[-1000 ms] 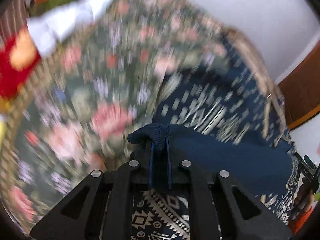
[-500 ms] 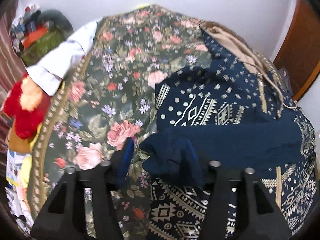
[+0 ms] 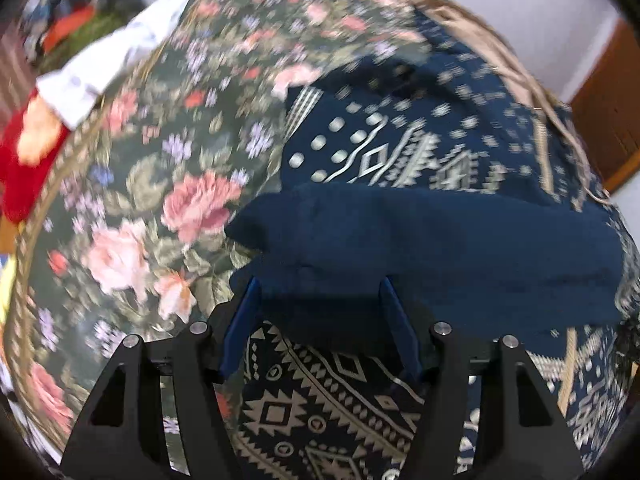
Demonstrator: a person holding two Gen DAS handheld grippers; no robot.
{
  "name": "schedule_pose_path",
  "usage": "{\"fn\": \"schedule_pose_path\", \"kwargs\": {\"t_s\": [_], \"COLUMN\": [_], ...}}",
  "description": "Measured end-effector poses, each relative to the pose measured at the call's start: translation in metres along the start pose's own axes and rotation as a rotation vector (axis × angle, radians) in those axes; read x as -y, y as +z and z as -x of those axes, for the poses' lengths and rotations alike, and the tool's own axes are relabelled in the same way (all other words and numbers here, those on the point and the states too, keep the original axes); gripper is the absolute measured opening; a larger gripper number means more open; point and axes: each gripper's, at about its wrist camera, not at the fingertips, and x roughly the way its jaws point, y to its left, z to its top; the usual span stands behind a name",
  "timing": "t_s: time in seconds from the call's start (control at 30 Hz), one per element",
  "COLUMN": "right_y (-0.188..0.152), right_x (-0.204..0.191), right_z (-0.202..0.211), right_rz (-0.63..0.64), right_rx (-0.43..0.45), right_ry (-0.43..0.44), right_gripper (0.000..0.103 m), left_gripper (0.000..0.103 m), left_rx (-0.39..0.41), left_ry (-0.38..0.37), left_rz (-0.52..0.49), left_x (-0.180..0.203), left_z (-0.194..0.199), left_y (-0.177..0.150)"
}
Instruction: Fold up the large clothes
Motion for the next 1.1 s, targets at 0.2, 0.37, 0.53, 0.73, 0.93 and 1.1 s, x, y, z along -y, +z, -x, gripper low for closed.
{"fn": "schedule_pose_path", "kwargs": {"t_s": [0.2, 0.37, 0.53, 0.73, 0.93, 1.1], "right_y": [0.016, 0.004, -0.014, 0.013, 0.053, 0.066], "right_x": [0.032, 0.021, 0.039, 0.063, 0.056, 0.041], "right_z": [0.010, 0.006, 0.043, 0.054, -0.010, -0.071], "right_rz": [-0.182, -0.049, -0.024, -0.147, -0.257, -0.297], "right_rx": [0.099, 0.003, 0.023, 0.061, -0.025, -0.146], "right_ry": [0.011, 0.117, 0.266, 0.305, 0.324, 0.337], "right_gripper": [0.102, 0.102, 0.102, 0.102, 0.089, 0.055], "left_gripper": [0.070, 0.072, 0.072, 0.071, 0.072, 0.072], "left_rx": [-0.007, -0.021, -0.016, 0.023, 0.104, 0.086], "left_ry": [0.046, 0.040, 0.061, 0.053, 0.041, 0.049], "left_rz": [-0.028, -0.029, -0.098, -0.145, -0.130, -0.102], "left_x": [-0.002, -0.010, -0.010, -0.009, -0.013, -0.008], "left_z": [-0.016, -0.017, -0.012, 0.014, 0.041, 0.019], "left_y": [-0.011, -0.015, -0.024, -0.036, -0.022, -0.001]}}
